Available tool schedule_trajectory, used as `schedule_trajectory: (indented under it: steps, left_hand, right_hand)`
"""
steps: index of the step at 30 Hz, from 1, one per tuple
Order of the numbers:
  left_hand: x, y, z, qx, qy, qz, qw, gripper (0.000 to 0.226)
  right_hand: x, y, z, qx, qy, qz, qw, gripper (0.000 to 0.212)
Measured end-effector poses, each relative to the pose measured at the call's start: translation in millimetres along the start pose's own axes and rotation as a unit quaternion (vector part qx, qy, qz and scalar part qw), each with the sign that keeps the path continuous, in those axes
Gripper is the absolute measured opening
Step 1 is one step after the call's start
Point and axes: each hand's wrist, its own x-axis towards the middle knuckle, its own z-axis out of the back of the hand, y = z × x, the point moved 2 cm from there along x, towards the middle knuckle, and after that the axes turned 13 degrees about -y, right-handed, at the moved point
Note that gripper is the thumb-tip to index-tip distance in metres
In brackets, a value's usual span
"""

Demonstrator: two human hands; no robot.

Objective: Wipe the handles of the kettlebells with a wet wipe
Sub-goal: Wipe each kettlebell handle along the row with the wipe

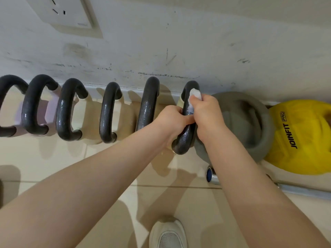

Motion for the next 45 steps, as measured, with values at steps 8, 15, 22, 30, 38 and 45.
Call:
schedule_trajectory:
  steps: [8,15,22,30,38,45]
  left_hand:
    - [-2.9,18.0,8.5,-0.041,0.036,-0.011,0.998,0.028]
    - [-13.1,38.2,13.0,-0.084,0.049,-0.019,0.995,0.022]
    - [-9.8,29.3,8.9,-0.086,0.028,-0.022,0.996,0.024]
    - [-4.5,20.3,3.2,-0.103,0.02,-0.009,0.994,0.027]
    - [-18.6,34.9,8.5,-0.117,0.009,0.011,0.993,0.008]
    - [-33.1,47.1,14.8,-0.138,-0.012,0.011,0.99,0.025]
  right_hand:
    - [29.9,20.5,-15.7,0.011,0.019,-0.034,0.999,0.025]
    - [40.2,12.6,-13.9,0.08,0.073,-0.146,0.983,0.018]
    - [28.9,15.9,-8.9,0.067,0.054,-0.107,0.991,0.03]
    - [-28.8,-26.5,15.7,0.092,0.072,-0.076,0.99,0.021]
    - [-24.1,-32.9,11.0,0.194,0.089,-0.145,0.966,0.028]
    - [-76.6,-100.1,15.5,0.135,0.091,0.07,0.984,0.014]
